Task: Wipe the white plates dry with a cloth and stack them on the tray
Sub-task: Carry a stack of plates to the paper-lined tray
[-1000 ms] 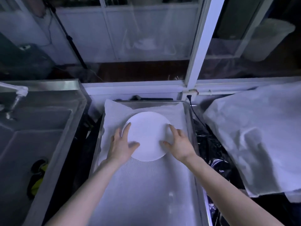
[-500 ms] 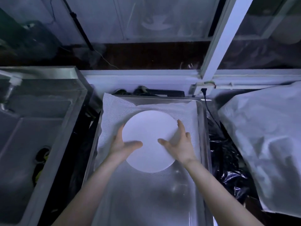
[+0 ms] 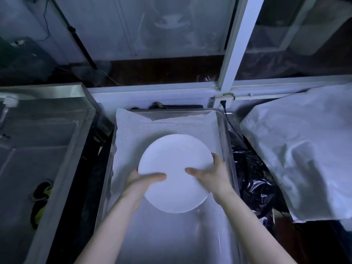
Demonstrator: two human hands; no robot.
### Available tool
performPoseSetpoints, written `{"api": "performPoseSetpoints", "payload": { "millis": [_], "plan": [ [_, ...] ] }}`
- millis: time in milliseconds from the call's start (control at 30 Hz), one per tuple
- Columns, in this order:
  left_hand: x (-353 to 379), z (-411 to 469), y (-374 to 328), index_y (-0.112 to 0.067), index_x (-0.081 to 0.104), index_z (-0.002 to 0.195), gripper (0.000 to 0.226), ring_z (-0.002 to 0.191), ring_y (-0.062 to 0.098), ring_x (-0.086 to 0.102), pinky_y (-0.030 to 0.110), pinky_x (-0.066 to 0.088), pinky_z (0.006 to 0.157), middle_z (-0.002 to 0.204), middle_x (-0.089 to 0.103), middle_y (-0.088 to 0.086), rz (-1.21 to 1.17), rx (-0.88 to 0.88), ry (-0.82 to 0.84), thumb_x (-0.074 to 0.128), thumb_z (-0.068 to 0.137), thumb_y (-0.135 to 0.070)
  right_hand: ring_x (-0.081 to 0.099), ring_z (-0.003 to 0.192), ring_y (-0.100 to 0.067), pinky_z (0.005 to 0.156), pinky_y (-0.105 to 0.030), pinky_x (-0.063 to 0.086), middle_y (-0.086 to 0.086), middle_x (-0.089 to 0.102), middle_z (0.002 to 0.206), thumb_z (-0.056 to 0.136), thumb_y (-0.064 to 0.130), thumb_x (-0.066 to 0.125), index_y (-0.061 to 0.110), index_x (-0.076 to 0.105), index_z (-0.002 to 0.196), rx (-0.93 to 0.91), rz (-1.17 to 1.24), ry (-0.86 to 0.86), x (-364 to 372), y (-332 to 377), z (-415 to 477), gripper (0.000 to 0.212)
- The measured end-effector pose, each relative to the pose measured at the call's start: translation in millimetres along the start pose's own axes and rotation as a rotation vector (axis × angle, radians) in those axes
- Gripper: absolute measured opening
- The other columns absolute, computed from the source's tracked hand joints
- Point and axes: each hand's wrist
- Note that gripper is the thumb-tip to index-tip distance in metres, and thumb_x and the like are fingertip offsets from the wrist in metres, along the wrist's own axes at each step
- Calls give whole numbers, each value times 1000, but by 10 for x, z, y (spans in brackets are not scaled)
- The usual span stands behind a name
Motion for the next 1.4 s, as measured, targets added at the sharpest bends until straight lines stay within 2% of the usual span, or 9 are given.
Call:
{"api": "performPoseSetpoints", "payload": {
  "millis": [133, 367, 467, 567, 800, 1000, 1133, 1267, 1400],
  "plan": [
    [-76, -316, 34, -22, 68, 111, 70, 85, 11, 73, 25, 54, 62, 96, 77, -6, -4, 68, 121, 87, 44, -20, 67, 99, -12, 69, -28, 55, 4, 66, 117, 58, 22, 95, 18, 52, 125, -32, 177, -74, -69, -86, -569, 81],
    [-229, -1041, 204, -18, 61, 124, 86, 103, 19, 69, 39, 54, 88, 111, 73, -1, 96, 217, 449, 89, 42, -23, 70, 86, -7, 64, -24, 54, 13, 70, 98, 66, 34, 89, 30, 60, 106, -61, 343, -417, -109, -346, -1942, 50],
    [-72, -1405, 399, -14, 66, 114, 72, 92, 21, 73, 33, 58, 71, 103, 76, 4, 120, 229, 602, 86, 45, -15, 69, 77, -3, 60, -21, 49, 13, 71, 92, 67, 37, 85, 32, 63, 98, -57, 378, -635, -219, -587, -2571, 39],
    [158, -1854, 610, -11, 64, 110, 66, 80, 20, 75, 28, 57, 55, 97, 77, 6, 145, 229, 741, 84, 47, -9, 68, 87, -11, 72, -33, 56, 11, 72, 92, 68, 38, 83, 29, 66, 101, -9, 402, -820, -372, -862, -3229, 38],
    [668, -3145, 1280, -11, 70, 103, 56, 82, 28, 74, 35, 59, 61, 92, 77, 9, 427, 279, 1130, 78, 48, -11, 70, 90, -19, 82, -47, 60, 6, 72, 96, 60, 45, 72, 28, 65, 96, 97, 597, -1188, -550, -1653, -4922, 41],
    [823, -4681, 2211, -20, 76, 90, 41, 87, 30, 73, 56, 58, 79, 93, 76, 5, 719, 354, 1478, 78, 50, -12, 71, 95, -26, 85, -52, 59, -5, 72, 105, 62, 37, 78, 17, 64, 107, 90, 836, -1561, -270, -2447, -6722, 51],
    [590, -5887, 3081, -25, 78, 89, 40, 83, 24, 74, 52, 58, 82, 94, 77, 2, 870, 343, 1743, 86, 54, -7, 72, 89, -25, 79, -45, 61, -6, 73, 102, 75, 19, 85, 17, 65, 102, 89, 960, -1831, 136, -2993, -8107, 33],
    [121, -7063, 4023, -20, 75, 89, 47, 75, 23, 75, 44, 60, 70, 87, 77, 2, 979, 305, 1911, 91, 46, -10, 68, 85, -16, 59, -28, 58, 1, 69, 99, 78, 22, 84, 23, 60, 95, 131, 976, -2070, 665, -3396, -9466, 29],
    [-485, -8110, 4928, -18, 75, 92, 53, 76, 23, 75, 42, 60, 64, 88, 77, 2, 1112, 287, 2157, 91, 42, -17, 67, 93, -27, 79, -49, 57, -6, 67, 104, 79, 19, 82, 16, 60, 100, 215, 1055, -2307, 1376, -3771, -10590, 30]
  ]
}}
Point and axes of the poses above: each hand's wrist, its own z-axis towards the middle knuckle, its own x-axis out of the palm, y = z × x
